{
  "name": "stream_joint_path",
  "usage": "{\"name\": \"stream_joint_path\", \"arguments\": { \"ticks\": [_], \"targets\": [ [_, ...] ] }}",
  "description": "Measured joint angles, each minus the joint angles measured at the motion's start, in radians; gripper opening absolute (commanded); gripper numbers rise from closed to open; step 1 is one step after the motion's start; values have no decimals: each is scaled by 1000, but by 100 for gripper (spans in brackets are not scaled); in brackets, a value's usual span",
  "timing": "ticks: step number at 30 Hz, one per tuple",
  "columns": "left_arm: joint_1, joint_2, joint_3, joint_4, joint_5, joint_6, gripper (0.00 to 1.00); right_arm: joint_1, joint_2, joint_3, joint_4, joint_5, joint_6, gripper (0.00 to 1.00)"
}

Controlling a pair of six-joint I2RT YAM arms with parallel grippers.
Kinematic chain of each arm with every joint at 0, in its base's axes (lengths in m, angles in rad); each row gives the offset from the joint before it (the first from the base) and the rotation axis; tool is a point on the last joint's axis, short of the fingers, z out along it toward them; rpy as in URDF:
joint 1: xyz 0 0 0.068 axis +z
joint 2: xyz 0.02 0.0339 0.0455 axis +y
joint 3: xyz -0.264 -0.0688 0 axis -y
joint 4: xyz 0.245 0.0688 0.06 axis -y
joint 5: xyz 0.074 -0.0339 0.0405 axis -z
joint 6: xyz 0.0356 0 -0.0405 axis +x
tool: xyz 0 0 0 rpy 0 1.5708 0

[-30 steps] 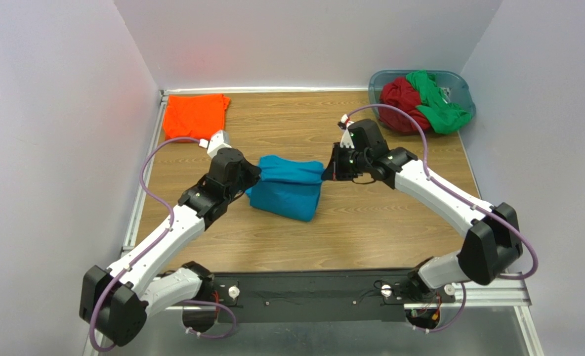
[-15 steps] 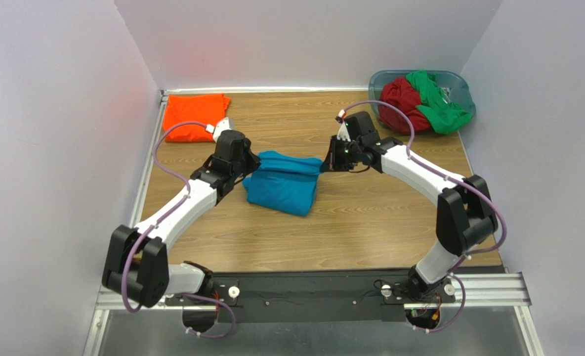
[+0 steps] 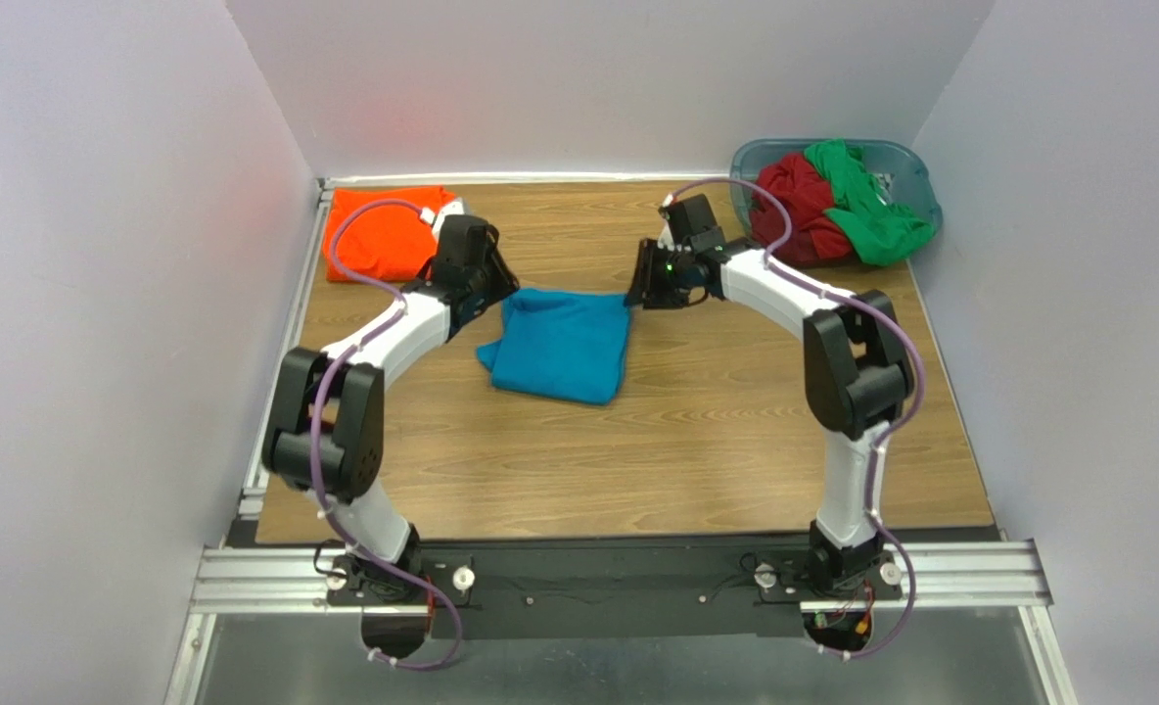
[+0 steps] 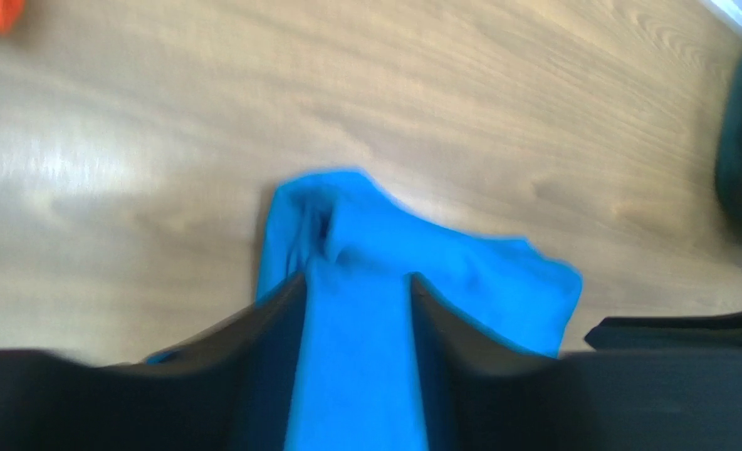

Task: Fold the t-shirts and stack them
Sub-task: Fold the tshirt, then neatly place the folded tshirt to the corner

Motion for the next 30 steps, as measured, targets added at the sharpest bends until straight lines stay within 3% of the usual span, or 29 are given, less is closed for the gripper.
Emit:
{"name": "stream_joint_path", "arguments": {
  "ticks": [1, 2, 7, 12, 22, 30],
  "targets": [
    [11, 29, 28, 1, 2, 10, 71, -7, 36, 40, -1, 7, -10, 94],
    [24, 61, 64, 3, 7, 15, 72, -12, 68, 77, 0, 10, -16, 100],
    [45, 92, 120, 5, 32, 40, 86, -27, 92, 115, 4, 4, -49, 100],
    [30, 11, 41, 18, 50, 47, 95, -26, -22, 15, 8, -32, -65, 100],
    [11, -79, -149, 32, 97, 167, 98, -20, -291, -250, 22, -68, -78, 100],
    [11, -68, -153, 40, 116, 282, 98, -20, -389, -385, 29, -68, -80, 100]
  ]
}}
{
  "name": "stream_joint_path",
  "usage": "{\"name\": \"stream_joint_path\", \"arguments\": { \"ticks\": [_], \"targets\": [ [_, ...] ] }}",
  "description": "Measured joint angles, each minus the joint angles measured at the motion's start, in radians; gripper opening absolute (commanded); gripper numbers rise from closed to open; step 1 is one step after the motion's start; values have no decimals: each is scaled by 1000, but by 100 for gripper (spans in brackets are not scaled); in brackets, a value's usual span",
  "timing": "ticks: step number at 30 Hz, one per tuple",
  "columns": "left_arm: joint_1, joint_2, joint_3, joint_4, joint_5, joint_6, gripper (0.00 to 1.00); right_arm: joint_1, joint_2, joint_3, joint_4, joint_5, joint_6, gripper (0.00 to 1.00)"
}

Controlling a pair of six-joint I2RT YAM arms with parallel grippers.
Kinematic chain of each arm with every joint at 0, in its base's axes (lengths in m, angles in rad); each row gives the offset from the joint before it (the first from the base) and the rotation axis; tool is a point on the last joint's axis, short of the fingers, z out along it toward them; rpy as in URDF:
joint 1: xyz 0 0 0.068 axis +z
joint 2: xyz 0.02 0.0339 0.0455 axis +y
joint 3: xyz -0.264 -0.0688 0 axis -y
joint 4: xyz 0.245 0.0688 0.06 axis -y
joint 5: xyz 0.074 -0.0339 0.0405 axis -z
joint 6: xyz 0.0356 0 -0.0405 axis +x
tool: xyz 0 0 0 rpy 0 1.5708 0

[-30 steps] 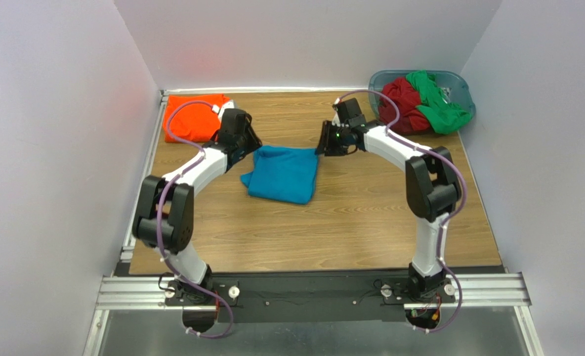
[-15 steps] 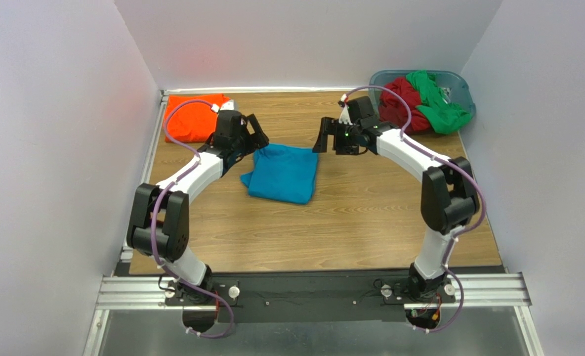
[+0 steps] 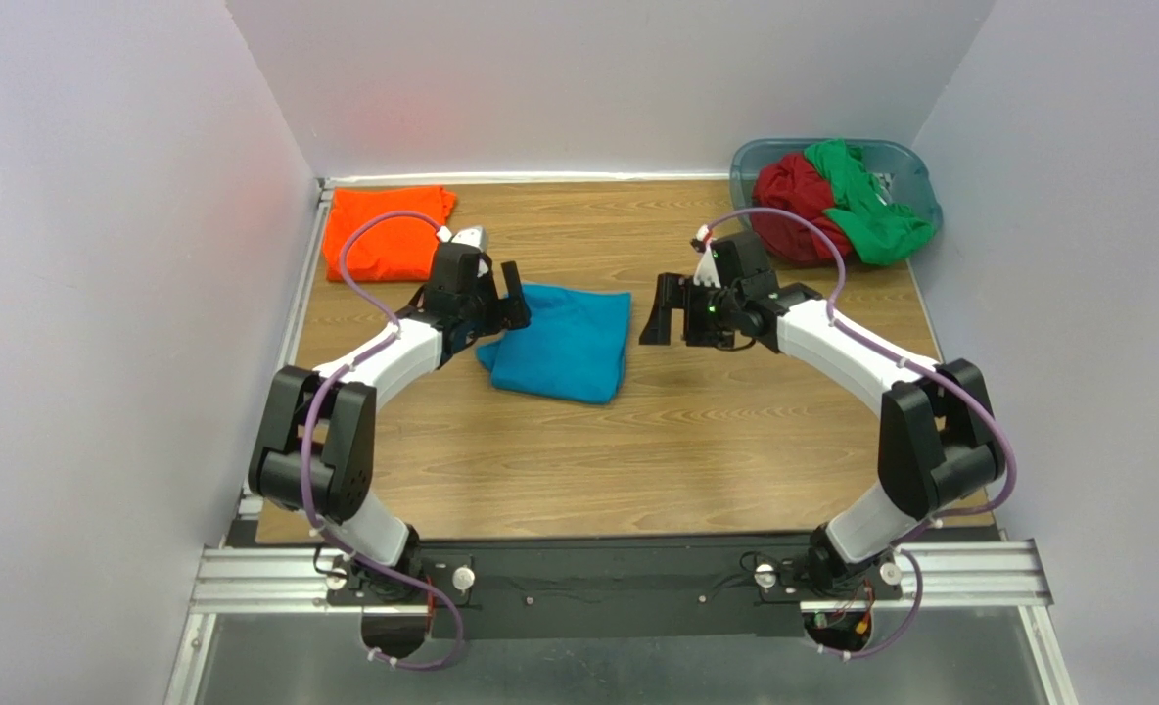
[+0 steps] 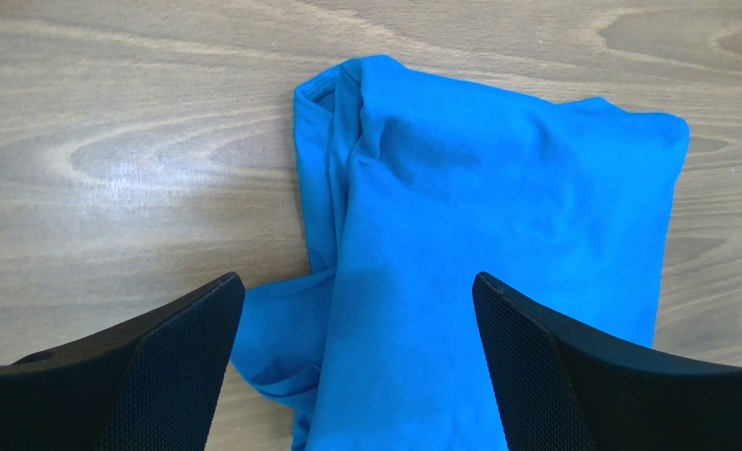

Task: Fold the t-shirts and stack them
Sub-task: Neatly place the folded tshirt to the corner

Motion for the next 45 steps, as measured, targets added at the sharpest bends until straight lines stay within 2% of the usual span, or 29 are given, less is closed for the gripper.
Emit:
{"name": "stream_joint_path", "arguments": {
  "ticks": [10, 12, 20, 21, 23, 24, 26, 27, 29, 30, 31, 38, 45],
  "targets": [
    [0, 156, 90, -12, 3, 71, 98, 0, -137, -98, 2, -1, -6, 100],
    [0, 187, 113, -18, 3, 78, 88, 0, -158, -112, 1, -1, -8, 100],
    [-20, 235, 139, -39, 3, 98, 73, 0, -209, -155, 1, 8, -9, 100],
    [-27, 240, 141, -42, 2, 100, 67, 0, -213, -157, 1, 11, -9, 100],
    [-48, 256, 152, -48, -3, 103, 61, 0, -219, -159, 2, 15, -9, 100],
    [-56, 264, 161, -53, -5, 105, 53, 0, -223, -161, 1, 18, -9, 100],
    [-71, 278, 179, -58, -11, 105, 43, 0, -231, -165, 1, 26, -9, 100],
    [-75, 282, 182, -59, -14, 103, 30, 0, -233, -166, 1, 29, -9, 100],
    [-82, 293, 196, -68, -16, 100, 19, 0, -241, -168, 1, 35, -9, 100],
    [-84, 299, 203, -72, -16, 95, 6, 0, -245, -169, 1, 38, -9, 100],
    [-86, 305, 212, -76, -16, 92, 0, 0, -246, -170, 2, 39, -9, 100],
    [-93, 337, 290, -138, -66, 87, 0, 0, -273, -189, 1, 80, -13, 100],
    [-94, 336, 370, -200, -206, 125, 0, 0, -285, -198, 1, 117, -16, 100]
  ]
}}
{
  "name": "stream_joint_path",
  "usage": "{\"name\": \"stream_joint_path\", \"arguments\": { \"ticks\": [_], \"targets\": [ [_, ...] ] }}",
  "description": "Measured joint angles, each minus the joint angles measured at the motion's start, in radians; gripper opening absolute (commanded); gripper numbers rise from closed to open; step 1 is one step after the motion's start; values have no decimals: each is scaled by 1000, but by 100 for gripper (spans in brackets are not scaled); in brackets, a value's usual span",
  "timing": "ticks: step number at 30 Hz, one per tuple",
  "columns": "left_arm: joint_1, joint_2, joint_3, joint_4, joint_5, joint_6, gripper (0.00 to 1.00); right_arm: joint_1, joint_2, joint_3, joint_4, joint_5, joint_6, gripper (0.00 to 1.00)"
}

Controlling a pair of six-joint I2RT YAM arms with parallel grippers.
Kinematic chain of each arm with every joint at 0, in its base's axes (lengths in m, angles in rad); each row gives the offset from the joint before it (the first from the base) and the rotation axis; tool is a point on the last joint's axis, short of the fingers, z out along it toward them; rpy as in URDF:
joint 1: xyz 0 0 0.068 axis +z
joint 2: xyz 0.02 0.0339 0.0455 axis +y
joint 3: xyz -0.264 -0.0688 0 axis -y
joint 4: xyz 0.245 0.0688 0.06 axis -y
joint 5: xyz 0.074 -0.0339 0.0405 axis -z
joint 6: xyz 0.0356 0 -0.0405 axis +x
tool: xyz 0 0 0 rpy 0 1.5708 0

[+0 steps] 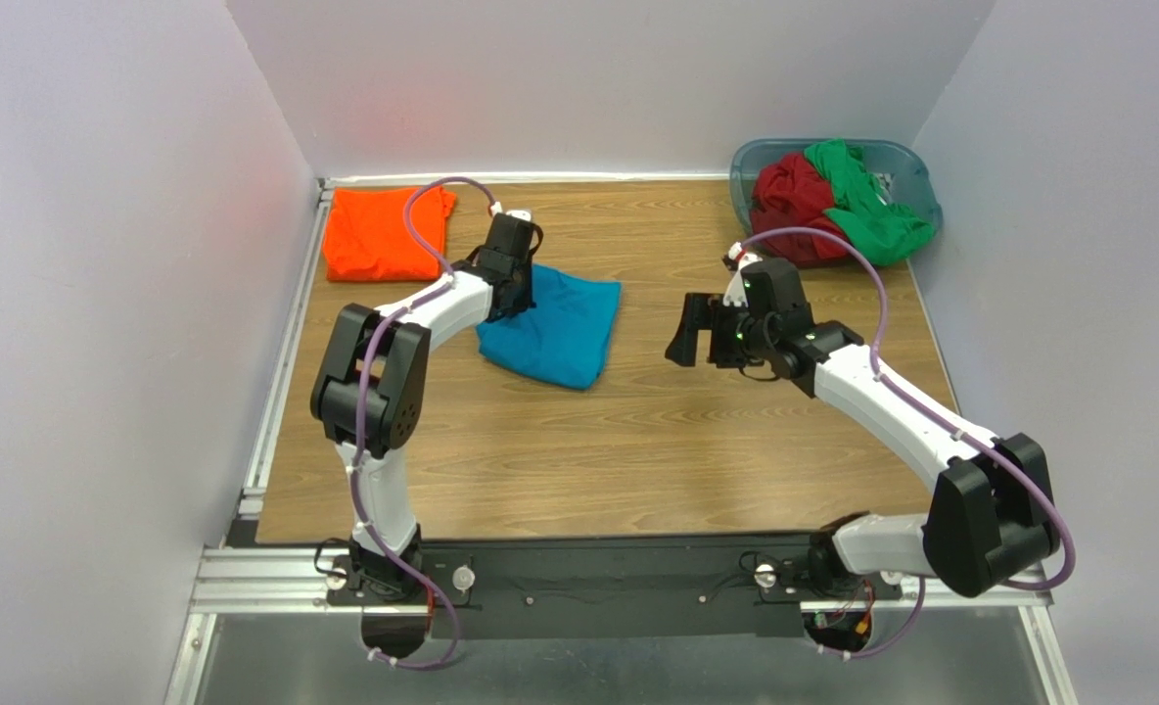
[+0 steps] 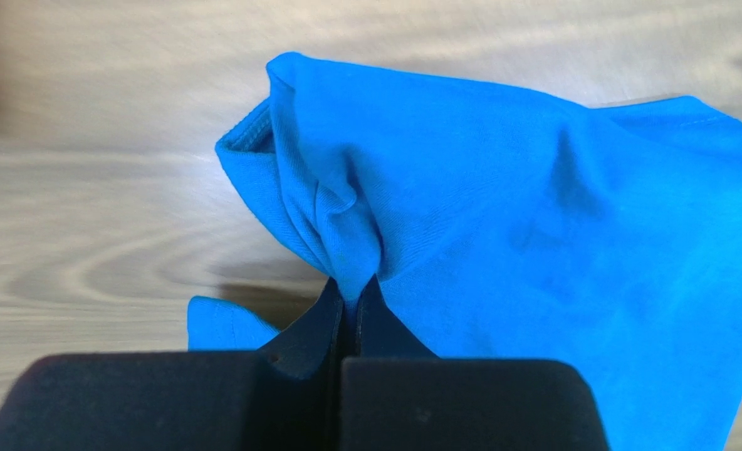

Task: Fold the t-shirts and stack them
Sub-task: Neatly place the folded tshirt to the corner

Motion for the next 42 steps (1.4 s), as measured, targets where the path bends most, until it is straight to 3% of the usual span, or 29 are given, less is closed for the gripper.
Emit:
{"name": "stream_joint_path", "arguments": {
  "ticks": [7, 16, 29, 42],
  "targets": [
    [21, 0, 121, -55, -129, 95, 0, 0, -15, -6, 0, 38, -1, 100],
    [134, 28, 326, -64, -223, 295, 0, 0, -22, -8, 0, 93, -2, 100],
    [296, 132, 545, -91, -205, 527, 0, 0, 15, -8, 0, 131, -11, 100],
    [312, 140, 654, -105, -106, 578, 0, 0, 30, -8, 0, 167, -12, 100]
  ]
}}
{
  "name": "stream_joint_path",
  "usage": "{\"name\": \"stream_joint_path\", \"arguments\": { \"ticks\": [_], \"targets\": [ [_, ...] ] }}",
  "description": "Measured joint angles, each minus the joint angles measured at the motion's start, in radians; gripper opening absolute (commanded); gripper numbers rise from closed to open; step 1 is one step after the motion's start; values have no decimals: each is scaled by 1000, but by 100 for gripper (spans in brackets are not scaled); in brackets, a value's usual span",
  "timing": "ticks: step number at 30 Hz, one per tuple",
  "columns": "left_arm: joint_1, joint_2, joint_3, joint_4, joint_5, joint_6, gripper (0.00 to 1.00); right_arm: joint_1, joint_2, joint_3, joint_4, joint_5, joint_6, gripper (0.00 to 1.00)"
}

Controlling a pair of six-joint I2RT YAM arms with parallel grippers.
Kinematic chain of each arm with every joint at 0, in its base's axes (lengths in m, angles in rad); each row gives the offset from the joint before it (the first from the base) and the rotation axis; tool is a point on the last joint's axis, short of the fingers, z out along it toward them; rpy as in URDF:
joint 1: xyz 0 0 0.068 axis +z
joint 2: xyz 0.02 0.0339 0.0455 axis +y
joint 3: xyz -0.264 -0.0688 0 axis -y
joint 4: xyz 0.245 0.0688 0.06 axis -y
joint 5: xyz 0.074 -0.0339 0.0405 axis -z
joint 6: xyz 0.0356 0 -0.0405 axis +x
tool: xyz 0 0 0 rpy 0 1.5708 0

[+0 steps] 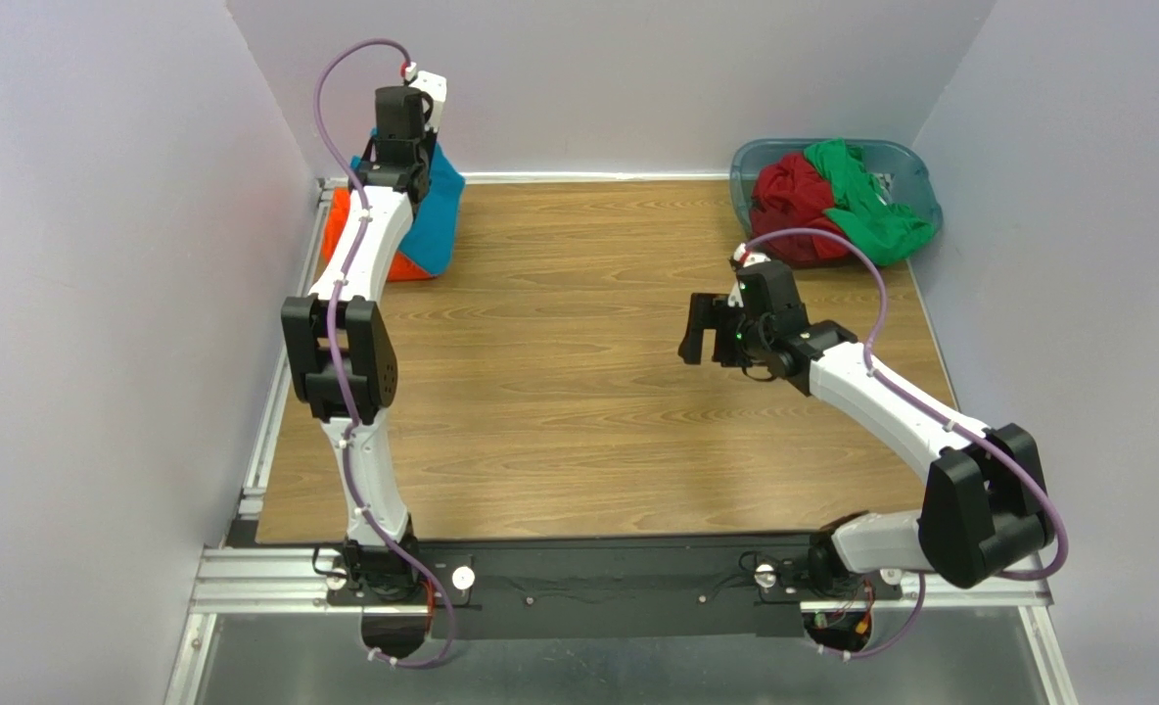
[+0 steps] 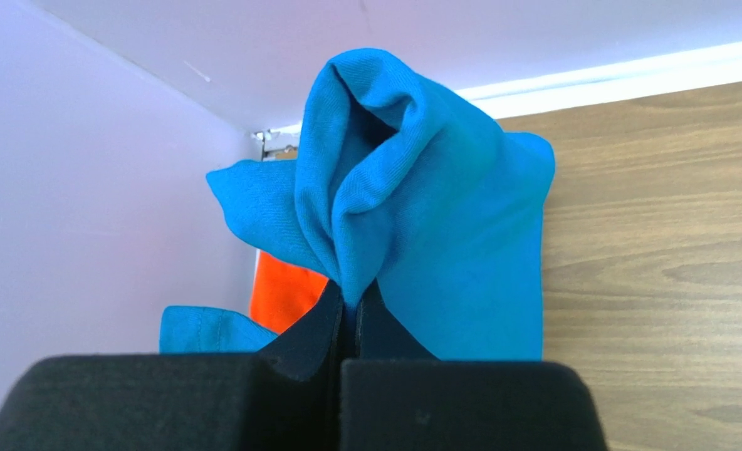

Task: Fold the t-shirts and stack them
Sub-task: Neatly place the folded tshirt to the corner

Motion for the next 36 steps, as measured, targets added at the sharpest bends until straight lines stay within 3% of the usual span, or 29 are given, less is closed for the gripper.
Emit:
{"name": "stream_joint_path", "arguments": {
  "ticks": [27, 28, 30, 31, 32, 36],
  "targets": [
    [190, 234, 119, 27, 89, -1, 2, 0, 61, 8, -1, 67, -7, 100],
    [192, 237, 121, 28, 90, -4, 13, 0, 62, 8, -2, 68, -7, 100],
    [196, 243, 122, 30, 90, -7, 45, 0, 62, 9, -6, 72, -7, 100],
    [196, 248, 122, 33, 88, -12, 78, 0, 62, 10, -8, 76, -7, 100],
    [196, 252, 123, 37, 87, -10, 98, 0, 62, 11, -9, 78, -7, 100],
    [198, 265, 146, 37, 79, -23, 98, 0, 60, 14, -16, 90, -7, 100]
  ]
}}
